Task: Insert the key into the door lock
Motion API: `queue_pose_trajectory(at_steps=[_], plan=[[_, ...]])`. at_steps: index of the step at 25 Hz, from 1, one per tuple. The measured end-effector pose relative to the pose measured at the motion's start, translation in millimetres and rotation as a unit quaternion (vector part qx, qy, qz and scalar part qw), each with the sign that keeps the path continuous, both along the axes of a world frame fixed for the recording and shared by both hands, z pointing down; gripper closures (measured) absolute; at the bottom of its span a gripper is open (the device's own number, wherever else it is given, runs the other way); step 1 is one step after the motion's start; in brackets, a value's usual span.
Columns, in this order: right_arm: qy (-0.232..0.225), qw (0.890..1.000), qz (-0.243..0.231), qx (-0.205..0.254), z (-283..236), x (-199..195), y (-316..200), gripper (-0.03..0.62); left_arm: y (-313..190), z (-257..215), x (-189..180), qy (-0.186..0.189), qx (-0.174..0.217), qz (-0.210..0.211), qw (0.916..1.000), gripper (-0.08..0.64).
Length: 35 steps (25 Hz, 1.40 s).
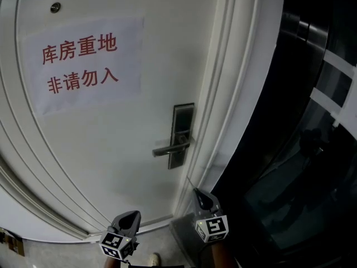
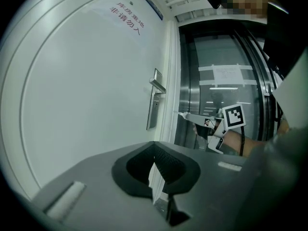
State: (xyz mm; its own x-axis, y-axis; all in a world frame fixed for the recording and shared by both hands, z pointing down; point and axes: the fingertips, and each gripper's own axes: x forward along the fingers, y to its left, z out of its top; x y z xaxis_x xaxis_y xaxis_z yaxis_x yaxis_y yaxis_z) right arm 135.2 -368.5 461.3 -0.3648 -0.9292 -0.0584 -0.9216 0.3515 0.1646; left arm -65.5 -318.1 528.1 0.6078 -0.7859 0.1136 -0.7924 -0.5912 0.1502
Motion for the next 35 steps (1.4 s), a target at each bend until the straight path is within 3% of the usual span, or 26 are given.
queue_pose_trajectory(at_steps=[13, 21, 35], plan=[[0.146, 0.988, 0.012, 0.055, -33.3, -8.5, -41.4, 0.581, 5.1, 5.2, -3.6, 0.000, -0.005, -0.001, 1.0000, 0.557], [0.215, 0.974, 0.026, 0.057, -29.4, -10.3, -63.0, 0.581, 5.9, 7.9, -0.6, 0.001, -0.008, 0.004, 1.0000, 0.557], [0.359, 0.926, 0.063, 0.099, -27.0, -21.6, -87.0, 0.581, 0.5, 9.4, -7.6, 0.000, -0.009, -0.001, 1.0000, 0.557]])
